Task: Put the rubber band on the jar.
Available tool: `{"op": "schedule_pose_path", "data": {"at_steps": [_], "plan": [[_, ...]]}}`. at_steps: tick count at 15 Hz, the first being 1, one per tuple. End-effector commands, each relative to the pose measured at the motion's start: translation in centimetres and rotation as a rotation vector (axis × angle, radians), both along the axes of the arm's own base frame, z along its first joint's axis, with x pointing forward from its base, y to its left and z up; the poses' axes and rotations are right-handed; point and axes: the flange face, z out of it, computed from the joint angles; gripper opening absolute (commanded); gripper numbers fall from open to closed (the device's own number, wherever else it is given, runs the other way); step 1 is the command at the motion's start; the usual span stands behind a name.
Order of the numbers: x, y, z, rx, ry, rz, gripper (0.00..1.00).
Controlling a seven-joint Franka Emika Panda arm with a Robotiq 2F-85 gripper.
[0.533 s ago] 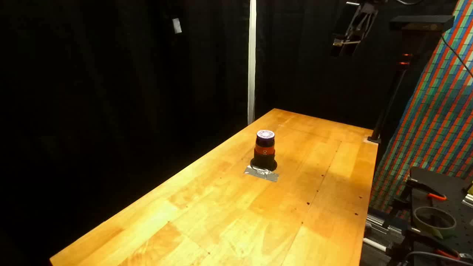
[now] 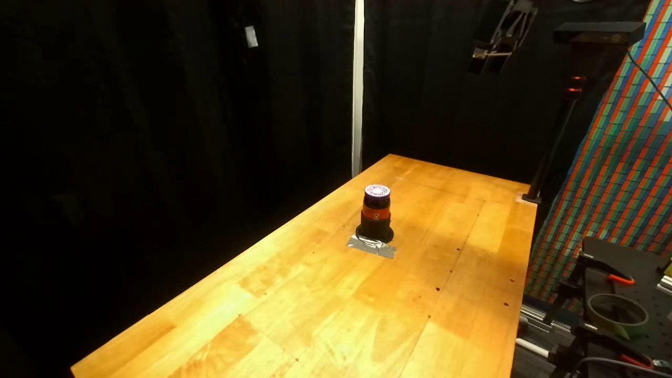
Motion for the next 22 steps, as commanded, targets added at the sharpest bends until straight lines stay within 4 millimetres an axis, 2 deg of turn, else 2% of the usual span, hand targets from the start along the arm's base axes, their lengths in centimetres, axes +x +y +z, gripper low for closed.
{"op": "schedule_pose_path", "data": {"at_steps": [1, 3, 5, 7, 10, 13, 17, 22], "plan": [[0.0, 0.0, 0.1, 0.0, 0.001, 0.0, 1.0], [2.8, 1.0, -0.7, -0.009, 0.045, -0.002, 1.0], [5.7, 1.4, -2.8, -0.022, 0.103, 0.014, 1.0], [9.0, 1.8, -5.5, -0.035, 0.139, 0.024, 1.0], [14.0, 2.4, -9.9, -0.024, 0.101, 0.023, 1.0], [17.9, 2.7, -14.6, -0.02, 0.076, 0.029, 1.0], [20.9, 3.3, -19.2, -0.047, 0.061, 0.033, 1.0], [23.1, 3.4, -23.0, -0.035, 0.046, 0.039, 1.0]]}}
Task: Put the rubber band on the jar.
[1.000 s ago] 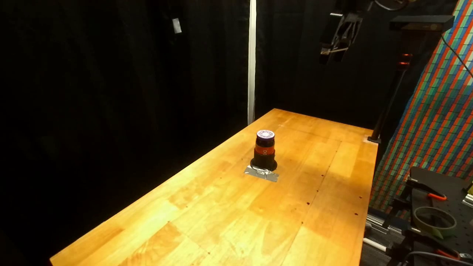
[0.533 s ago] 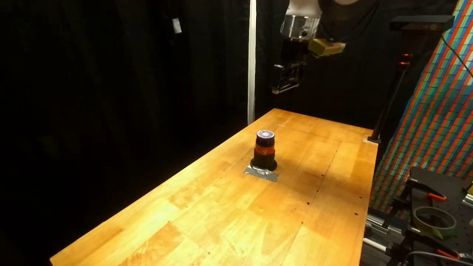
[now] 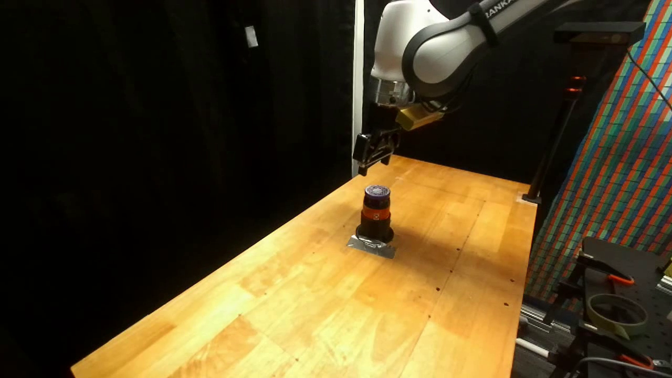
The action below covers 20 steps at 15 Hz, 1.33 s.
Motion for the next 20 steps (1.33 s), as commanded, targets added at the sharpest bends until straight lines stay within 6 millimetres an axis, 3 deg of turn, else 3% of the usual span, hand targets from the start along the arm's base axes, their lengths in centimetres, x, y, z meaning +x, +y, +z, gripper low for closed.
{"op": "schedule_pose_path", "data": {"at_steps": [1, 11, 20], "plan": [[2.1, 0.3, -1.4, -0.004, -0.044, -0.002, 1.0], [3.3, -1.4, -6.2, -0.031, -0.04, -0.021, 1.0], [2.9, -1.9, -9.4, -0.015, 0.004, -0.03, 1.0]]}}
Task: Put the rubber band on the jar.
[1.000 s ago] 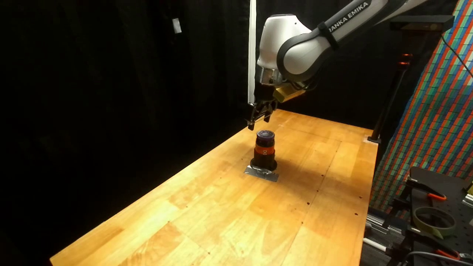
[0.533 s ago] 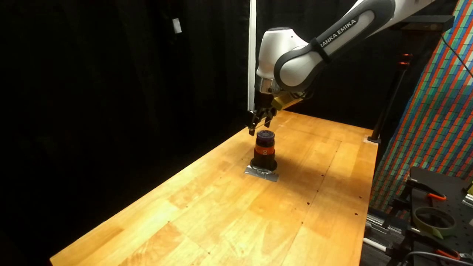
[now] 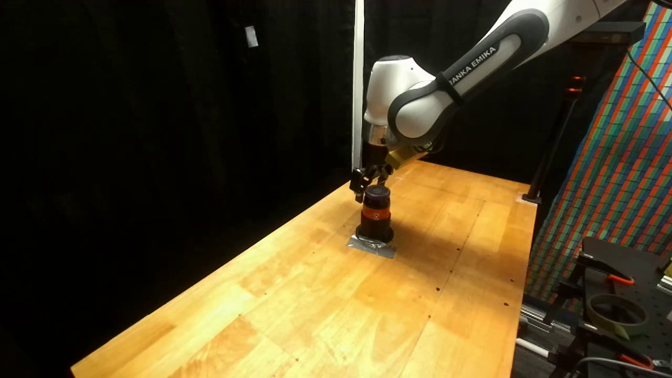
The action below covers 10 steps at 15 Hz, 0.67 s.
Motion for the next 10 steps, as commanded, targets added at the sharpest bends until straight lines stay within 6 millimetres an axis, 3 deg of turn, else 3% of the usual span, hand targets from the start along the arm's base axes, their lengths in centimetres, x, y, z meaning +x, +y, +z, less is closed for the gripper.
{"op": "schedule_pose_path", "data": {"at_steps": [1, 10], "plan": [[0.4, 0.0, -0.4, 0.013, 0.012, -0.009, 1.0], [-2.0, -0.4, 0.1, 0.091, 0.209, -0.039, 1.0]]}}
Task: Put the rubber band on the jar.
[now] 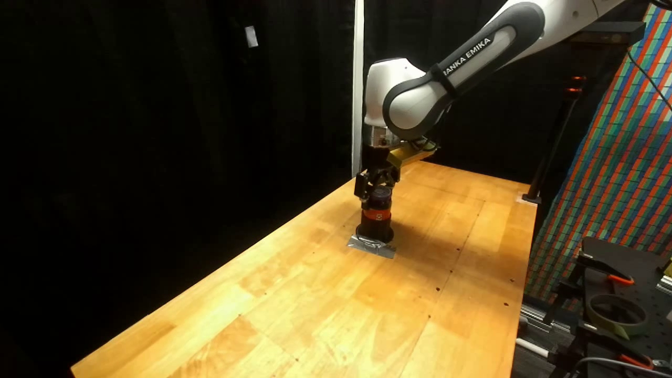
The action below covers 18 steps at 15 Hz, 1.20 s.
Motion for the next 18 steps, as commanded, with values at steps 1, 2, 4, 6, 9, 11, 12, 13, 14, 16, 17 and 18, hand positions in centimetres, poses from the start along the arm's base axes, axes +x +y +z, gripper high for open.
{"op": "schedule_pose_path", "data": {"at_steps": [1, 2, 4, 6, 9, 11, 12, 13, 14, 16, 17, 18], "plan": [[-1.3, -0.7, 0.8, 0.045, 0.079, 0.006, 1.0], [-1.4, -0.9, 0.7, 0.052, 0.077, -0.002, 1.0], [-1.7, -1.1, 0.6, 0.07, 0.089, -0.008, 1.0], [-2.0, -1.3, 0.5, 0.085, 0.095, -0.015, 1.0], [-2.6, -1.8, 0.2, 0.1, 0.105, -0.03, 1.0], [-3.0, -2.0, 0.4, 0.111, 0.105, -0.041, 1.0], [-3.2, -2.1, 0.5, 0.116, 0.105, -0.045, 1.0], [-3.5, -2.1, 0.6, 0.121, 0.106, -0.049, 1.0], [-3.8, -2.2, 0.6, 0.123, 0.112, -0.052, 1.0], [-4.5, -2.3, 0.6, 0.123, 0.119, -0.054, 1.0], [-4.9, -2.4, 0.5, 0.122, 0.122, -0.054, 1.0], [-5.2, -2.4, 0.3, 0.119, 0.124, -0.057, 1.0]]}}
